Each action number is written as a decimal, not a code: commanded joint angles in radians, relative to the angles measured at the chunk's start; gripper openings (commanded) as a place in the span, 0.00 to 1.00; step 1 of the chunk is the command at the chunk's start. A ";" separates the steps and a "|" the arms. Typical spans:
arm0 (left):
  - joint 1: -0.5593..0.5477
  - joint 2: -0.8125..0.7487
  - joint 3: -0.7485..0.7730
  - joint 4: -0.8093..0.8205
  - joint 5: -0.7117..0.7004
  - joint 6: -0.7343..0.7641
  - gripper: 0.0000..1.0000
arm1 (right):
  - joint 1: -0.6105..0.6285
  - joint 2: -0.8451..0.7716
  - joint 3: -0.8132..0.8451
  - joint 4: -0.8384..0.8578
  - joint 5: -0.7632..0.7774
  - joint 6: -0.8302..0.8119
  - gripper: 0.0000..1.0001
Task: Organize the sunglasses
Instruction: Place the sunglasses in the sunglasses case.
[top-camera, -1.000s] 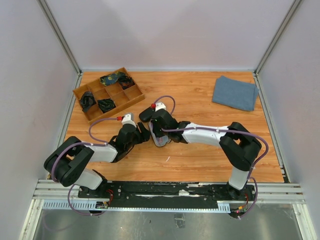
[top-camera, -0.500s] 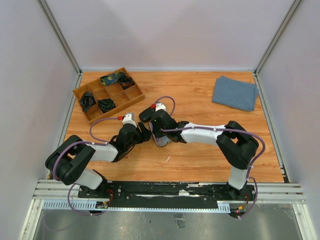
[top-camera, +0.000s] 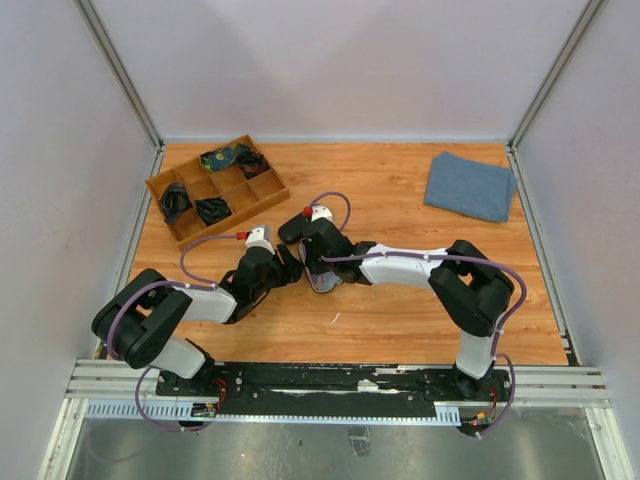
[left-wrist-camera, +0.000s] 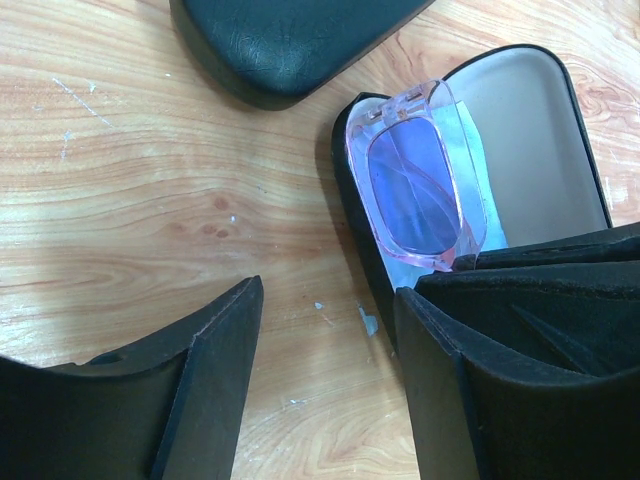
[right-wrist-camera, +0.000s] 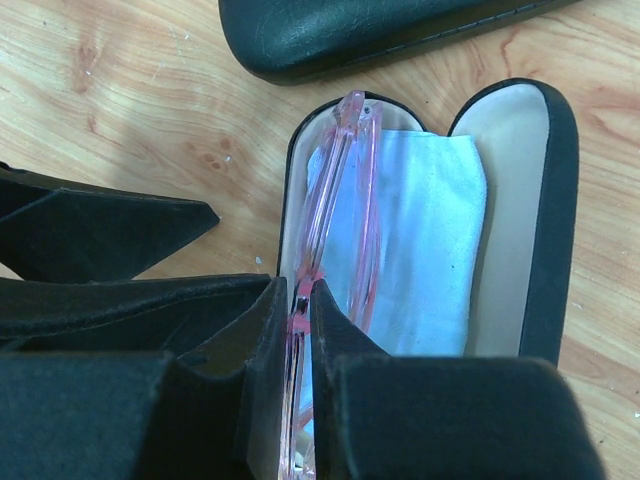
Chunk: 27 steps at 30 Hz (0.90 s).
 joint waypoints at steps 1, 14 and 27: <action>0.004 0.035 -0.010 -0.100 0.024 0.012 0.62 | -0.018 0.014 0.032 0.019 0.022 0.024 0.01; 0.004 0.053 -0.004 -0.096 0.031 0.013 0.61 | -0.023 0.031 0.044 0.013 0.002 0.027 0.07; 0.004 0.069 -0.003 -0.090 0.037 0.012 0.60 | -0.024 0.032 0.052 -0.012 -0.004 0.027 0.26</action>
